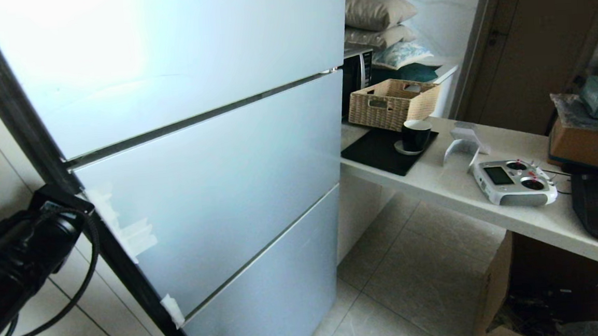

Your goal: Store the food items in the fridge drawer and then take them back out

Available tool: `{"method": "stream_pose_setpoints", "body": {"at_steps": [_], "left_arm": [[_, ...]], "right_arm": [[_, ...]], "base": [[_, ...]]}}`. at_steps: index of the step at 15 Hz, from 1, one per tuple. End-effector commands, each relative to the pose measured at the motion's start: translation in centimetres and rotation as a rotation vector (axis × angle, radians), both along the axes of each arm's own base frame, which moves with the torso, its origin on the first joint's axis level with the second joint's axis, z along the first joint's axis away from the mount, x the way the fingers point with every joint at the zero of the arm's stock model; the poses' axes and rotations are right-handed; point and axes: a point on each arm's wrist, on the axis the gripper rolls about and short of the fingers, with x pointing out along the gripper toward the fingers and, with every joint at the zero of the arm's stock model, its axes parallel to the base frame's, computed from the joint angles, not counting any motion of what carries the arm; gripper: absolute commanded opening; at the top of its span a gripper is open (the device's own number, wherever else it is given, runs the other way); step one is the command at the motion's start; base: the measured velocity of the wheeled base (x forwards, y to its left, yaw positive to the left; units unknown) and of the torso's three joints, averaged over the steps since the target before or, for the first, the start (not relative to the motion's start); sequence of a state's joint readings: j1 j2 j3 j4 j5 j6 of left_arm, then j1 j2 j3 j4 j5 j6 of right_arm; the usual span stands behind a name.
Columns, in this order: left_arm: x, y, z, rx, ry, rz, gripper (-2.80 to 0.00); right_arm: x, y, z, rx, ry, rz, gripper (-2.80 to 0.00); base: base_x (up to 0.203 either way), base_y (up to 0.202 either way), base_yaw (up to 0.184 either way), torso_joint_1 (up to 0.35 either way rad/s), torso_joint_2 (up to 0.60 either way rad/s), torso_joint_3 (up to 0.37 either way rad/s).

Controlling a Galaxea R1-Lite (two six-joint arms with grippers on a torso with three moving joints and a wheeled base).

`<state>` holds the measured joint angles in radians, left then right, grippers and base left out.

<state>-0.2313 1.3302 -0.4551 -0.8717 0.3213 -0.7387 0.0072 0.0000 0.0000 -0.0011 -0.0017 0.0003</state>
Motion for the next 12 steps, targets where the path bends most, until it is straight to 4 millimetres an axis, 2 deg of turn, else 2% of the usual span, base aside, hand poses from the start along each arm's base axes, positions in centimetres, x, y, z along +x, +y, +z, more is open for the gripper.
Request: {"method": "stream_pose_setpoints", "body": {"at_steps": [1,5,12], "left_arm": [[-0.3,-1.0,0.2,-0.006,-0.010,-0.042,-2.80],[-1.2,-1.3,-0.2,-0.002,-0.002,-0.044,-2.80],[-4.4,-1.9,-1.2,0.003,0.006,-0.137,-2.80]], "right_arm": [[0.0,0.0,0.0,0.000,0.001,0.001,-2.80],[0.0,0.0,0.0,0.000,0.001,0.001,-2.80],[0.0,0.0,0.0,0.000,0.001,0.001,-2.80]], "base": [[0.000,0.000,0.000,0.000,0.00,0.000],[0.000,0.000,0.000,0.000,0.00,0.000],[0.000,0.000,0.000,0.000,0.00,0.000]]}}
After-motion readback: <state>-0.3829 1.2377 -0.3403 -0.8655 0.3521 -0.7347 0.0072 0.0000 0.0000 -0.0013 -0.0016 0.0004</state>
